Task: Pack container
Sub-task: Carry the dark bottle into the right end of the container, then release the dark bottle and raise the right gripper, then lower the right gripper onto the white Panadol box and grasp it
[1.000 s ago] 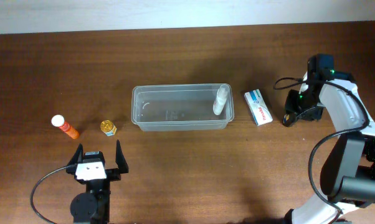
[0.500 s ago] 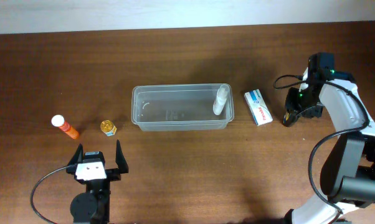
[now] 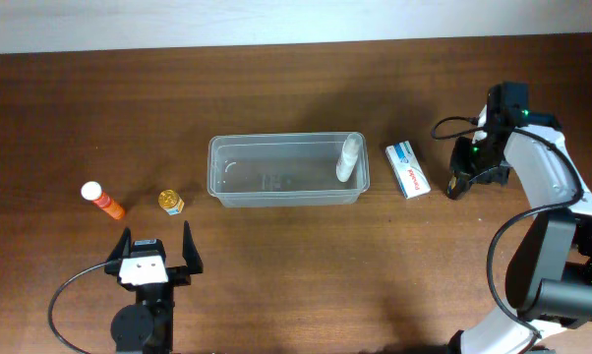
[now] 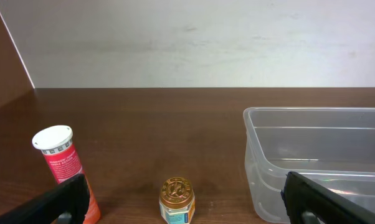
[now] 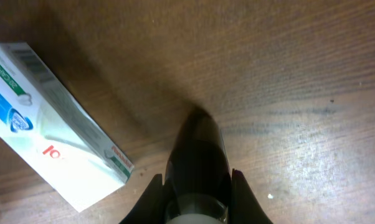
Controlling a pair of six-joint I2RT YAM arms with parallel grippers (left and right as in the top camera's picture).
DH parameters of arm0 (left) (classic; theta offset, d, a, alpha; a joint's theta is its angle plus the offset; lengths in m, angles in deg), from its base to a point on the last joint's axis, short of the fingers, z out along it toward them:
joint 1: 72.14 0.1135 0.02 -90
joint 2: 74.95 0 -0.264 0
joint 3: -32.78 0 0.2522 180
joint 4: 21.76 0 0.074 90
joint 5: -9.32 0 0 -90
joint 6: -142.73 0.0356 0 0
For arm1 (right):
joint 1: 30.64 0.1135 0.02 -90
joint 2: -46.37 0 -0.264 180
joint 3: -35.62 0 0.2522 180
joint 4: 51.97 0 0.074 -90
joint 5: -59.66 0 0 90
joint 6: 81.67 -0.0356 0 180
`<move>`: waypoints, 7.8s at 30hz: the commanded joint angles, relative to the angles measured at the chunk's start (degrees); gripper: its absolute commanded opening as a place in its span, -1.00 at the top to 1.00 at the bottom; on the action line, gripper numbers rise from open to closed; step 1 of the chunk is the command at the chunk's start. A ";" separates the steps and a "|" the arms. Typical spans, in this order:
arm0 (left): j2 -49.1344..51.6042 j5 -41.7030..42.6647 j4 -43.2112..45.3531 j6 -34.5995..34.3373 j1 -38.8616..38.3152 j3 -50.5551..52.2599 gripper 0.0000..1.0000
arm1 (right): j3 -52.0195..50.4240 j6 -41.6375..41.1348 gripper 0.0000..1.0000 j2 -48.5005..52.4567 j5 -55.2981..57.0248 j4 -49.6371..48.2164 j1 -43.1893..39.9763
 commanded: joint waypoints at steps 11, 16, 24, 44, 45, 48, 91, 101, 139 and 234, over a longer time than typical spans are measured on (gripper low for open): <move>-0.37 0.59 0.17 1.09 0.35 0.42 -0.99 | 24.52 2.64 0.69 0.13 -6.10 20.44 2.38; -0.37 0.59 0.17 1.09 0.35 0.42 -0.99 | 32.87 4.52 0.69 -1.11 -5.88 25.38 9.99; -0.37 0.59 0.17 1.09 0.35 0.42 -0.99 | 34.40 4.04 0.69 -2.86 -5.84 26.71 23.56; -0.37 0.59 0.17 1.09 0.35 0.42 -0.99 | 26.91 -4.63 0.68 -2.51 2.60 18.60 38.64; -0.37 0.59 0.17 1.09 0.35 0.42 -0.99 | 26.16 -5.05 0.68 -2.47 2.80 17.92 38.64; -0.37 0.59 0.17 1.09 0.35 0.42 -0.99 | 21.64 -5.29 0.68 -2.47 2.82 14.34 38.64; -0.37 0.59 0.17 1.09 0.35 0.42 -0.99 | 1.31 -19.19 0.67 -0.79 8.59 -7.58 38.69; -0.37 0.59 0.17 1.09 0.35 0.42 -0.99 | 1.31 -19.19 0.51 -0.74 8.59 -7.98 38.69; -0.37 0.59 0.17 1.09 0.35 0.42 -0.99 | 14.16 -13.14 0.32 -2.16 8.35 4.92 38.69; -0.37 0.59 0.17 1.09 0.35 0.42 -0.99 | -0.83 13.07 -0.38 8.63 -3.13 -10.05 12.37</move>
